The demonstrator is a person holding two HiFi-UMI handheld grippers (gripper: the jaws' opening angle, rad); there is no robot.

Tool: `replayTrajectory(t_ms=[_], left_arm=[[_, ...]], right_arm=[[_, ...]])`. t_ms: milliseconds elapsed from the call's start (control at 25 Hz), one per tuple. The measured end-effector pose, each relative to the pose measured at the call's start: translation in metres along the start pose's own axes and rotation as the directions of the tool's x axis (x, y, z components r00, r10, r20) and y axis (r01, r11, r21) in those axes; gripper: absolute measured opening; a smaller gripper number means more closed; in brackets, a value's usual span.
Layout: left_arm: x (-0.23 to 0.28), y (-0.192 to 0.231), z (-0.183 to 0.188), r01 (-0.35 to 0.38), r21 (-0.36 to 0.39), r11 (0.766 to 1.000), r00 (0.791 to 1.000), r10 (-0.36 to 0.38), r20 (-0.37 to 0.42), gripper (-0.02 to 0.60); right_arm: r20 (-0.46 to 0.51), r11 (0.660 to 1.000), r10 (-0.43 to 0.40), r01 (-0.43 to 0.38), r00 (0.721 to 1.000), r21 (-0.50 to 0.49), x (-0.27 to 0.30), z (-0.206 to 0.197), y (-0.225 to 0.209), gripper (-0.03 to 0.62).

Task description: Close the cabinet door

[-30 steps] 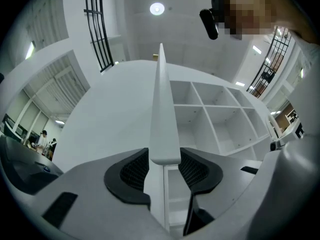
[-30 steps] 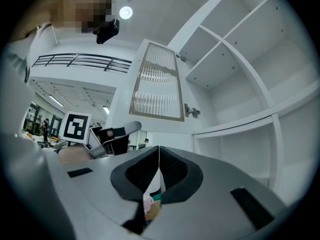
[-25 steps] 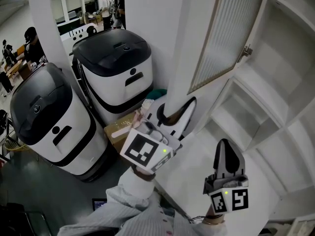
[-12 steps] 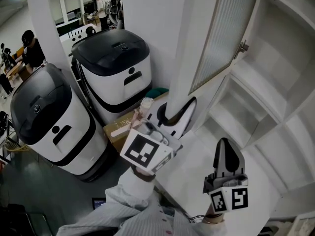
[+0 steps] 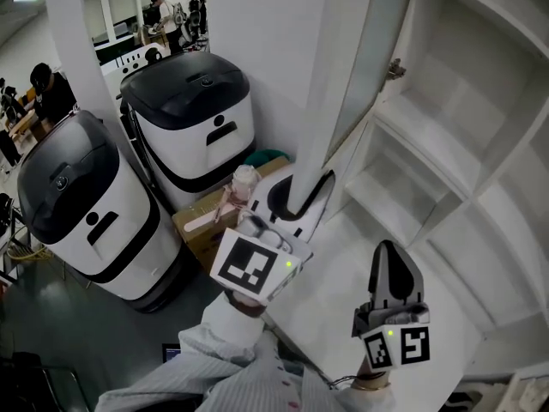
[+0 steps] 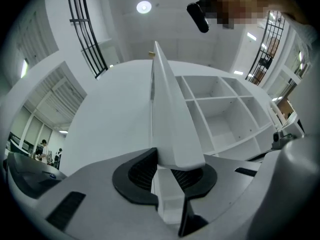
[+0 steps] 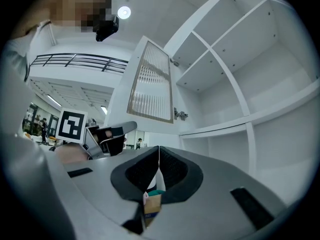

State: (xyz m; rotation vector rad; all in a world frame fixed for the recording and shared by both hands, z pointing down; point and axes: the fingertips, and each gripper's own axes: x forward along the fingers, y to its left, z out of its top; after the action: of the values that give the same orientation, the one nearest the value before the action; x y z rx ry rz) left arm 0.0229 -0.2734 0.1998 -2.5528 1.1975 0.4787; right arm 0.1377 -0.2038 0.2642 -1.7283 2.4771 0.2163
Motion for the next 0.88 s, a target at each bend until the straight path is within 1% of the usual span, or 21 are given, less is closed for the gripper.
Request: replayTrajectory(t_ms=[240,480,600,680,880], left_arm=[[0.008,-0.027,-0.001,-0.068,0.086,0.994,0.997,0.07,-0.019,0.094],[0.015,-0.05,-0.002,-0.116,0.106,0.988,0.992,0.12,-0.029,0.11],[0.021,-0.062,-0.003,-0.118,0.13,0.985,0.992,0.124,-0.039,0.127],[0.025,-0.071,-0.005,-0.107,0.159,0.981,0.992,0.116,-0.05,0.145],[0.036,-0.095,-0.01,-0.076,0.202,0.976,0.992,0.094,-0.081,0.195]], right_arm=[[-0.015,1.0,0.006,-0.006,1.0,-0.009,-0.026,0.005,-0.027,0.014],[-0.022,1.0,0.002,-0.002,1.0,-0.005,-0.049,0.007,-0.05,0.014],[-0.023,1.0,-0.004,0.004,1.0,-0.005,-0.057,0.008,-0.061,0.014],[-0.023,1.0,-0.011,0.011,1.0,-0.004,-0.063,0.007,-0.068,0.014],[-0.019,0.999,-0.034,0.034,0.999,-0.008,-0.075,0.009,-0.081,0.014]])
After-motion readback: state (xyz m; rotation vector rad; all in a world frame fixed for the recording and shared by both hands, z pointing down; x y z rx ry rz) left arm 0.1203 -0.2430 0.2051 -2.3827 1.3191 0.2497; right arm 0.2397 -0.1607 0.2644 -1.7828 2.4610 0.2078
